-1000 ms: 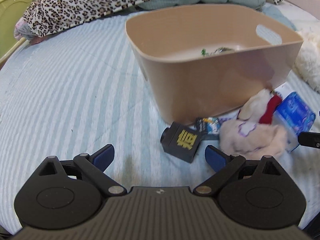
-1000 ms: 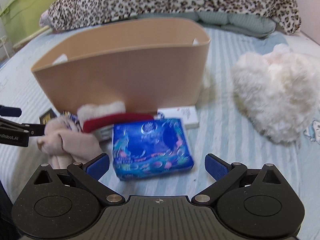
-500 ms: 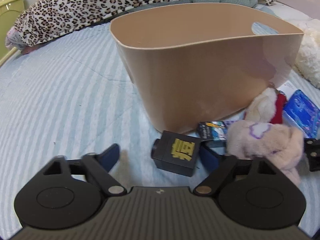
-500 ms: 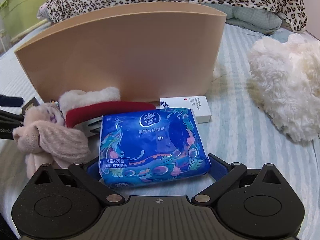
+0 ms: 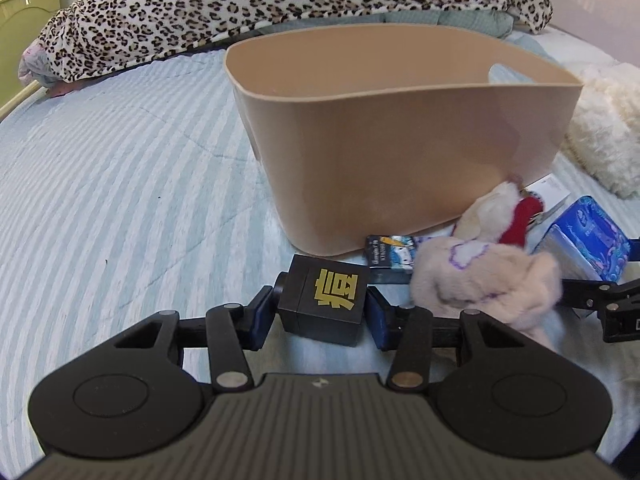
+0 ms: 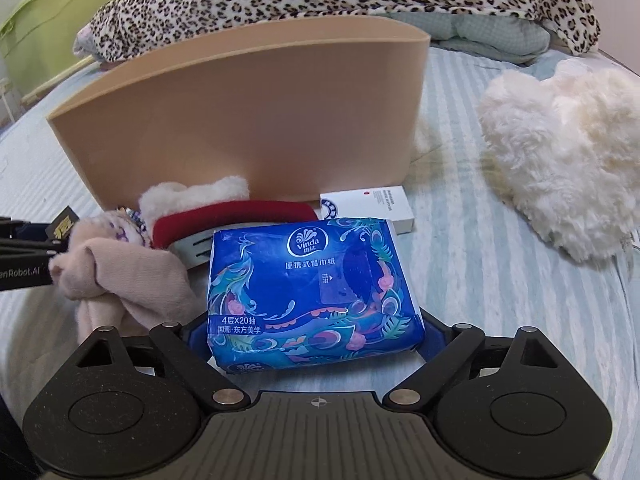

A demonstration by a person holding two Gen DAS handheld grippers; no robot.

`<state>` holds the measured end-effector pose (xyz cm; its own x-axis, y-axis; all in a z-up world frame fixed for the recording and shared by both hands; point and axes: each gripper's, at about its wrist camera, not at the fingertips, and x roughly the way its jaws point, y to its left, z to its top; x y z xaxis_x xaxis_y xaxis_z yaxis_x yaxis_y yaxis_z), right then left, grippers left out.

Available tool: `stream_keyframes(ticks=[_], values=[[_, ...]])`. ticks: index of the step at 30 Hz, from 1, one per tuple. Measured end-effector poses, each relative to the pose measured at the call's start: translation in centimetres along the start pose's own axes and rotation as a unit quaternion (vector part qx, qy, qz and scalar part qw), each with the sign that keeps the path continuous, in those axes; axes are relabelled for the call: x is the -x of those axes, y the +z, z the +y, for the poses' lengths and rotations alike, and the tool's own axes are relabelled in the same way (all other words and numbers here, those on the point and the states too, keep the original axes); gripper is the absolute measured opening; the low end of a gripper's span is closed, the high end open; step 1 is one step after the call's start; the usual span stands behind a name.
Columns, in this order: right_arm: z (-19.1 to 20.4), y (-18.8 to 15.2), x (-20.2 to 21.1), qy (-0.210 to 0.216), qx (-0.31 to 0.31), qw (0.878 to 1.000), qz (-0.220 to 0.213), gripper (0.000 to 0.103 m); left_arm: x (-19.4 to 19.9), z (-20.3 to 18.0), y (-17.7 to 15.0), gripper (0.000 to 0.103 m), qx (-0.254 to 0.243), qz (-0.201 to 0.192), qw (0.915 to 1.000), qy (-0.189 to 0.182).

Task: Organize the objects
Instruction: 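Grasp the black box with the left tool while the right tool grasps the blue tissue pack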

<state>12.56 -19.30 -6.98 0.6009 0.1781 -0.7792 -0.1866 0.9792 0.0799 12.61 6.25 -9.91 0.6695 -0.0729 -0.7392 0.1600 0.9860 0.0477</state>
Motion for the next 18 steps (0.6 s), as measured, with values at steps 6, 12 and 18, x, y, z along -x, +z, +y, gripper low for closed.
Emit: stream_keyframes(ticks=[6,12,18], values=[[0.0,0.3,2.1,0.002,-0.005,1.0,-0.023,0.093,2.4,-0.4,0.6,0.05,-0.002,-0.022,0.9995,-0.021],[-0.3,0.5,4.2,0.007,-0.015,0.999,-0.046,0.093,4.7,-0.8,0.8,0.05,-0.005,-0.045,0.9987,-0.022],[-0.9,1.1,5.9,0.004,-0.023,0.998,-0.065,0.093,6.7,-1.3,1.0,0.05,-0.021,-0.063,0.9977,-0.015]])
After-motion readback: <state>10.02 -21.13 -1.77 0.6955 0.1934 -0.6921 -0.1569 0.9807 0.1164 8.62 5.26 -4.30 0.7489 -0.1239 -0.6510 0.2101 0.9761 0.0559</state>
